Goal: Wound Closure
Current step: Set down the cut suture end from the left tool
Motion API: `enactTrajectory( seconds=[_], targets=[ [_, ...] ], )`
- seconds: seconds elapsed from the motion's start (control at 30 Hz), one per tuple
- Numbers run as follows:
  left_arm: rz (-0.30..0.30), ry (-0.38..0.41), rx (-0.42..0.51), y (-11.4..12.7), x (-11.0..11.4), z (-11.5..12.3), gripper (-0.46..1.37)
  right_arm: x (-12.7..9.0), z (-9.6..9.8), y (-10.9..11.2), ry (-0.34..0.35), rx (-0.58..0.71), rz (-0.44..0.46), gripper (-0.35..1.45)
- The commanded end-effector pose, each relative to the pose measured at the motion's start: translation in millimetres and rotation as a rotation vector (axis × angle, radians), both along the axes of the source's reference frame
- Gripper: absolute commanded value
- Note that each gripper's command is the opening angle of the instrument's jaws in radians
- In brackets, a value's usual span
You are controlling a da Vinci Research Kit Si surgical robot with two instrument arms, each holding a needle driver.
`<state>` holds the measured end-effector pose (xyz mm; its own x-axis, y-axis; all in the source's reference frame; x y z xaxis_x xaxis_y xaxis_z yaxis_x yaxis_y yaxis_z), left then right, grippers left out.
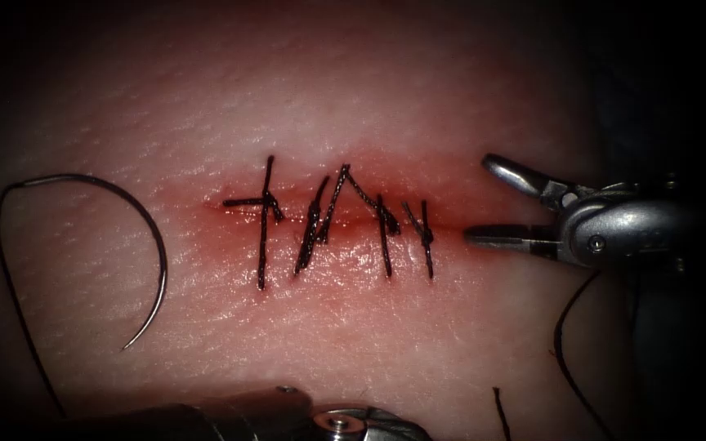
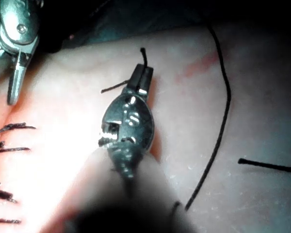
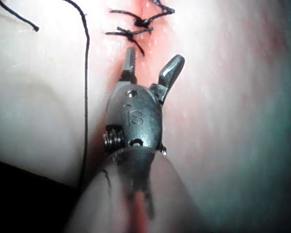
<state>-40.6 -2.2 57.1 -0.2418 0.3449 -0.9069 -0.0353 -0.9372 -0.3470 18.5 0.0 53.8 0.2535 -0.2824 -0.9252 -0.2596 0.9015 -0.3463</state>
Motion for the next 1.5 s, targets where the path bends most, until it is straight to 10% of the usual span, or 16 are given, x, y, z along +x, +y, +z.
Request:
enactTrajectory(
  seconds=[0.03,0.3,0.6,1.1,1.5],
  targets=[
    [-0.018,0.049,0.067,-0.5,-0.2,0.5,-0.16,0.0,0.0,0.0,-0.002,0.001,-0.006,1.39],
    [-0.114,0.196,0.164,-1.3,0.6,2.5,-0.23,0.1,0.0,-0.1,-0.002,0.001,-0.005,1.40],
    [-0.160,0.352,0.270,-1.0,3.2,0.5,0.37,0.1,0.0,-0.2,-0.003,0.000,-0.005,1.41],
    [-0.171,0.382,0.191,1.7,7.7,-1.4,0.20,0.3,0.2,-0.5,-0.002,-0.004,-0.001,1.43],
    [-0.083,0.354,0.081,6.3,13.9,-2.2,0.85,0.4,0.4,-0.5,-0.012,-0.002,-0.011,1.43]
  ],
)
